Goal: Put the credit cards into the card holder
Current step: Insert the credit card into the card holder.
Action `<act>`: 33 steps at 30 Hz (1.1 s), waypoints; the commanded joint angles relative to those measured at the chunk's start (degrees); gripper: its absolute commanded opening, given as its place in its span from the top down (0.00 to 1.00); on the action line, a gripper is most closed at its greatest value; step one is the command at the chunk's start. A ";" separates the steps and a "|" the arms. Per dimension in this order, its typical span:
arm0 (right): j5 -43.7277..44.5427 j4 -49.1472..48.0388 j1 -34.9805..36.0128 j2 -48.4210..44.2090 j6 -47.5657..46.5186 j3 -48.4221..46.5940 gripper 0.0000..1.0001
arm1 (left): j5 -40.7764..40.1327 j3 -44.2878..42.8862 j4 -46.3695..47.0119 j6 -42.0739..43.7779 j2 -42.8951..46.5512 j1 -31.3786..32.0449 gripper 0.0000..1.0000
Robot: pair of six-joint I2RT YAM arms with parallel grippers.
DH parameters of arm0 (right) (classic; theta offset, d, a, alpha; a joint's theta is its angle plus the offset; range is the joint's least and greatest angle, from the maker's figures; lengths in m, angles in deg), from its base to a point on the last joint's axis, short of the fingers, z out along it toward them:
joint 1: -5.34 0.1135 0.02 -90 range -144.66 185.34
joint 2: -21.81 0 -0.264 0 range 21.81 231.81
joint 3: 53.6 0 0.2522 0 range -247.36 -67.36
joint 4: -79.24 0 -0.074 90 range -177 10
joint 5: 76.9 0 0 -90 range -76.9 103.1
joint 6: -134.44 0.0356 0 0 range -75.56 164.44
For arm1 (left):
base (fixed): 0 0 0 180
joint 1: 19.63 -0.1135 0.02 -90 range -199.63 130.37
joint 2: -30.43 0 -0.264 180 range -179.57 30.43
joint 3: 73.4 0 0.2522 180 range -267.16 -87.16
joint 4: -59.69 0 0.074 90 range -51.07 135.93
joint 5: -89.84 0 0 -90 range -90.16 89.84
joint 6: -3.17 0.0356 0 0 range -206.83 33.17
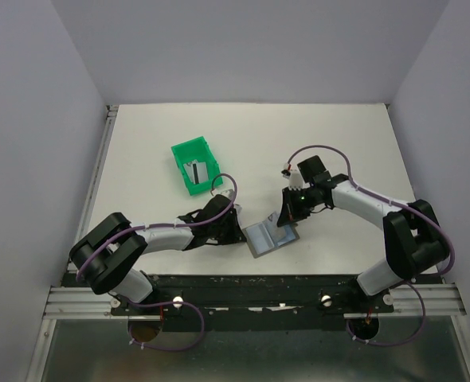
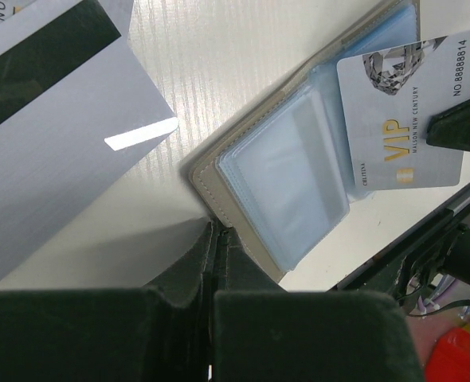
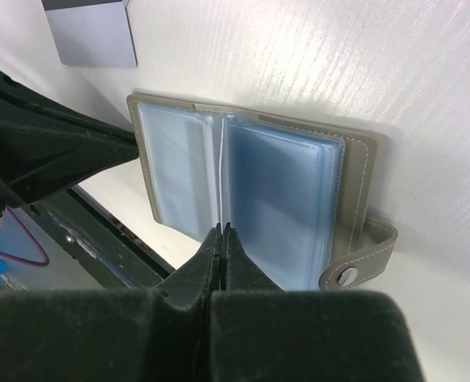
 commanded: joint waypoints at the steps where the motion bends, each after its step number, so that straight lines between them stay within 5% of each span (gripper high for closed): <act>1: 0.47 0.49 -0.27 -0.11 -1.40 -0.02 1.00 | -0.45 -0.29 -3.64 0.93 -0.27 0.26 1.00; 33: -10.60 -5.40 -0.27 5.16 0.97 3.06 1.00 | -0.80 -0.29 -3.47 0.75 -0.44 0.26 1.00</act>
